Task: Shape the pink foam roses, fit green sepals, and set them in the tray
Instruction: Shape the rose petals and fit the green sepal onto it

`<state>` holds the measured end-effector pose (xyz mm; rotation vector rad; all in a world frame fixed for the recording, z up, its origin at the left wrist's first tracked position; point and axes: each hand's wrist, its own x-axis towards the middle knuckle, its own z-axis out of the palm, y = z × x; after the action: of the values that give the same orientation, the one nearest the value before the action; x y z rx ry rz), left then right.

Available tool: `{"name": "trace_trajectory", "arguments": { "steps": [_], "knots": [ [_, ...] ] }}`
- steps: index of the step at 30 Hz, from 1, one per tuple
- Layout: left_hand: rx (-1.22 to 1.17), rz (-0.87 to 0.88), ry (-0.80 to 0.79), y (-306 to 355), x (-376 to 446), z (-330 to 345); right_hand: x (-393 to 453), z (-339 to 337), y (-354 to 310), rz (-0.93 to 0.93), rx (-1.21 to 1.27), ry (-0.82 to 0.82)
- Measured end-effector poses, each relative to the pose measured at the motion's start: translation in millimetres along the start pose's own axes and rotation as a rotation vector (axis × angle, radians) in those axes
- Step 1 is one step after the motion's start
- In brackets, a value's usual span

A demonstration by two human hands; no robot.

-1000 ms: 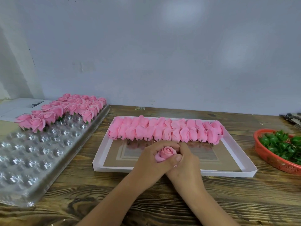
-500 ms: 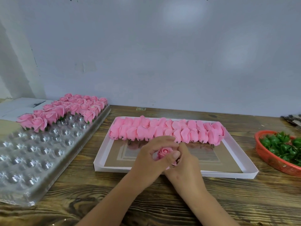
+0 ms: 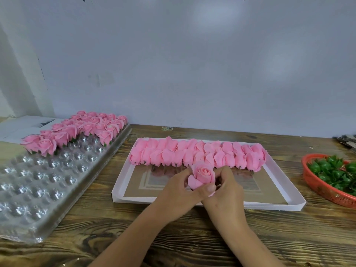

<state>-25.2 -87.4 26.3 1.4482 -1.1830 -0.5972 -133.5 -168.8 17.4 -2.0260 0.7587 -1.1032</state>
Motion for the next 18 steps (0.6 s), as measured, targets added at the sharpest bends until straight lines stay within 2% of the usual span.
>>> {"name": "trace_trajectory", "arguments": {
  "steps": [3,7,13,18],
  "knots": [
    [0.024,0.009,0.078,-1.7,0.6,-1.0,1.2,0.5,1.4,0.015,-0.022,-0.052],
    [-0.029,0.127,0.201,0.8,1.3,-0.6,0.1,3.8,2.2,0.007,-0.051,-0.128],
    [-0.068,0.106,0.109,3.2,2.3,-1.9,-0.9,5.7,6.3,0.018,-0.023,-0.103],
    [0.063,0.077,0.071,-1.1,1.2,-1.0,-0.4,4.1,6.5,0.032,-0.027,-0.071]
  ]
}}
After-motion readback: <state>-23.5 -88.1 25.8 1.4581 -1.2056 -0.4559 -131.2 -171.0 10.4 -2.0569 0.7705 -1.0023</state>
